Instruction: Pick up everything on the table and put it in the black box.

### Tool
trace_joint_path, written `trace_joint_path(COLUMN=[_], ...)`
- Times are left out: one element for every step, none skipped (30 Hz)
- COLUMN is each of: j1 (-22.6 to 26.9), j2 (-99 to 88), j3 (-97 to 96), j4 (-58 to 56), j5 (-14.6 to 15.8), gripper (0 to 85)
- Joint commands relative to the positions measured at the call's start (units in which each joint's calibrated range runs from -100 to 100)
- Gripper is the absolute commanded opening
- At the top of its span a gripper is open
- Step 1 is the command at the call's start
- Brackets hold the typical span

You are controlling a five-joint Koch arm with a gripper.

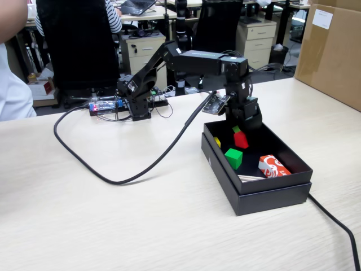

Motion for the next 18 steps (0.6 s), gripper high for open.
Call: trace_joint_path(j1=[0.1,0.0,0.0,-0.1,-0.1,-0.1,-0.1,0.0,0.0,0.0,0.0,0.0,0.0,0.0,0.0,0.0,-0.1,-0.1], j2=[-0.1,0.4,0.6,1.0,1.3,1.5,1.6,1.6,1.6,1.3,0.5,-0.8,-2.5,-5.0,-8.2,-12.3,-17.4,-22.8], j3=[4.1,4.1,4.1,4.1,4.0,3.2,2.5,2.2,2.0,1.7,1.1,0.4,-0.2,-1.0,-2.0,-2.9,-3.4,-4.0], j4=[0.3,0.3,0.3,0.3,0.3,0.3,0.3,0.3,0.3,0.3,0.3,0.3,0.3,0.3,0.3,0.3,0.3,0.3], j5=[0.0,0.0,0.0,0.0,0.0,-0.2,-0.4,-0.4,-0.4,-0.4,-0.4,-0.4,-0.3,-0.3,-0.3,-0.3,-0.3,-0.3], gripper=[0.9,0.9,1.1,1.1,1.2,10.9,19.7,21.1,23.9,28.1,31.5,36.4,39.9,41.5,41.9,42.0,42.0,42.0])
